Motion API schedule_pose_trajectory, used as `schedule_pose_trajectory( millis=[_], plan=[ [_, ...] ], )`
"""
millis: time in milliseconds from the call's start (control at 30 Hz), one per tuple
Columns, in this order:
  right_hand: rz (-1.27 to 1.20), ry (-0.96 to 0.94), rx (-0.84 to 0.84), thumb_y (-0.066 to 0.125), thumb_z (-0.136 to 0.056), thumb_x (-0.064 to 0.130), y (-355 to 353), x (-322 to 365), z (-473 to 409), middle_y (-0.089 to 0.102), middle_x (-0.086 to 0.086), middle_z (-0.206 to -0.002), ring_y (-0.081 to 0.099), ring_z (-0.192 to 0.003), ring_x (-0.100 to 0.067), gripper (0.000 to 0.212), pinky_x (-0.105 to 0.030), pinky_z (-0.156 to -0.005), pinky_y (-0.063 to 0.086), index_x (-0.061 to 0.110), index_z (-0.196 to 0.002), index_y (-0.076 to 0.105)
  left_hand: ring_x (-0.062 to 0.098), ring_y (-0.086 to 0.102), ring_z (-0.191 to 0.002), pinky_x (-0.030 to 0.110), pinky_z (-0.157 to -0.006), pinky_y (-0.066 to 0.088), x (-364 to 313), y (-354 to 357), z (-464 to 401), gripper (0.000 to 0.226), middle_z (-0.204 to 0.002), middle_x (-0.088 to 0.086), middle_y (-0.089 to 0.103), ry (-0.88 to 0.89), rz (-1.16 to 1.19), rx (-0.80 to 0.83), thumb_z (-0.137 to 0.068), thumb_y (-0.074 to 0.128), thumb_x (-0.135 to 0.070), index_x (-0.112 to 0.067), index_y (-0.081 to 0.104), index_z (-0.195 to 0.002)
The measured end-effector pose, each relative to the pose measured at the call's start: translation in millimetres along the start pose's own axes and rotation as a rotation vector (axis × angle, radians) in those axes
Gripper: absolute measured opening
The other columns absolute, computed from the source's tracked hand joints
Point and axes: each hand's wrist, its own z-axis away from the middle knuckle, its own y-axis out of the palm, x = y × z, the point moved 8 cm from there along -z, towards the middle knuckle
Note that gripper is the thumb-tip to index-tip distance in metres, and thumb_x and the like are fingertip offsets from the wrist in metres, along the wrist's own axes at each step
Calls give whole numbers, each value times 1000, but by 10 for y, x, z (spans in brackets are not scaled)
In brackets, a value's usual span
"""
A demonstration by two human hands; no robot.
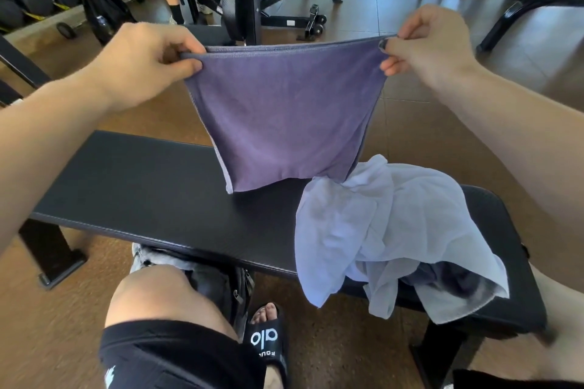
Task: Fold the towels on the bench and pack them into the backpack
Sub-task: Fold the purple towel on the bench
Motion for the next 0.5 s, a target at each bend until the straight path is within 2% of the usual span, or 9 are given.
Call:
schedule_pose_trajectory(
  millis=[67, 167, 267, 400, 500],
  plan=[
    [76, -55, 17, 65, -88, 3, 17, 28, 4, 59, -8, -72, 73, -62, -23, 13, -36, -63, 62, 8, -95, 54, 25, 68, -92, 40, -91, 54, 50, -26, 8, 12, -97, 4, 72, -32, 33, -21, -92, 69, -14, -23, 69, -99],
    [204, -131, 57, 59, -93, 6, 90, 74, -18, 55, 0, -77, 73, -62, -20, 18, -39, -67, 62, 4, -111, 61, 23, 67, -93, 32, -91, 53, 79, -59, 23, 10, -98, 5, 72, -37, 1, -47, -94, 66, -14, -20, 69, -101],
    [299, -213, 95, 53, -95, 7, 169, 119, -48, 54, 4, -77, 72, -63, -19, 15, -38, -64, 60, 2, -105, 64, 22, 67, -99, 38, -98, 52, 135, -80, 6, 15, -105, 7, 72, -41, -7, -61, -98, 60, -13, -15, 69, -109],
    [442, -326, 126, 49, -95, 6, 258, 190, -44, 64, -13, -78, 67, -55, -2, 15, -23, -54, 54, 4, -101, 63, 25, 67, -100, 34, -96, 49, 186, -125, 18, 16, -107, 10, 72, -13, -48, -96, -98, 58, -9, -12, 67, -111],
    [470, -352, 131, 49, -95, 5, 332, 238, -39, 66, -17, -78, 68, -58, -2, 15, -25, -55, 54, 3, -100, 63, 30, 67, -97, 35, -90, 49, 214, -141, 57, 17, -105, 14, 72, 19, -101, -102, -98, 56, -7, -11, 64, -112]
  ],
)
